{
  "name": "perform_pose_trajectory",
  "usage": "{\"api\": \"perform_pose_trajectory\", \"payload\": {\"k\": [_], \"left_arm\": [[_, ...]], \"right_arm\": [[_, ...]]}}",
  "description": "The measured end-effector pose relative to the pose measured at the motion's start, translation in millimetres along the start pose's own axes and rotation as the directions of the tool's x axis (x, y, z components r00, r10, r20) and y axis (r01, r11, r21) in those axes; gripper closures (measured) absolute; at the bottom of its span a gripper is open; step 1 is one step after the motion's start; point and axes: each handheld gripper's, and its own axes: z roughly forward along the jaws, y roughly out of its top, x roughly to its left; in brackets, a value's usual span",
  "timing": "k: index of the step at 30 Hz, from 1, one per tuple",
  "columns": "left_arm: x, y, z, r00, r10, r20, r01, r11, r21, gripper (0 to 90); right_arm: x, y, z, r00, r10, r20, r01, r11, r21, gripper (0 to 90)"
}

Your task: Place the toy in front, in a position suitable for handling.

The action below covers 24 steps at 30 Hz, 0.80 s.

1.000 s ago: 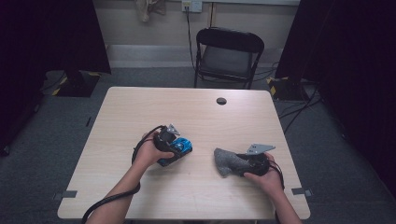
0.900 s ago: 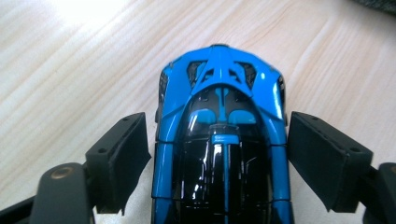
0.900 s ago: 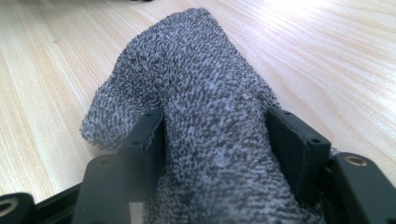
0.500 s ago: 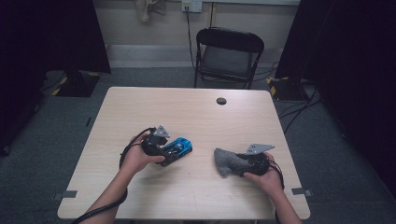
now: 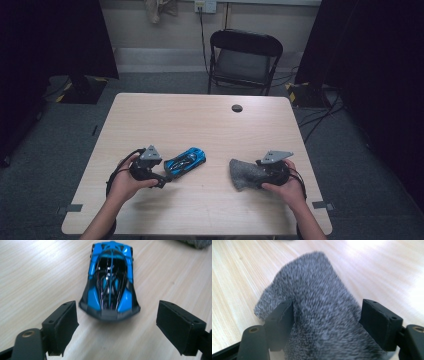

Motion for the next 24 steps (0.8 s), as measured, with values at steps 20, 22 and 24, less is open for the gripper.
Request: {"api": "perform_pose_trajectory", "payload": {"k": [20,22,24], "left_arm": [[1.6,-25.1,29.0,0.9999,-0.005,-0.013,0.005,0.9997,-0.025,16.2],[1.7,-24.4,31.2,0.9998,-0.002,-0.018,0.002,0.9996,-0.029,16.0],[1.3,-24.1,34.7,0.9997,0.007,-0.022,-0.008,0.9995,-0.030,15.5]], "right_arm": [[1.8,-9.1,14.9,0.9993,0.030,-0.022,-0.029,0.999,0.046,38.1],[1.8,-9.0,14.9,0.9993,0.032,-0.022,-0.031,0.998,0.047,38.2],[2.0,-9.3,15.3,0.9992,0.034,-0.020,-0.033,0.998,0.046,38.1]]}}
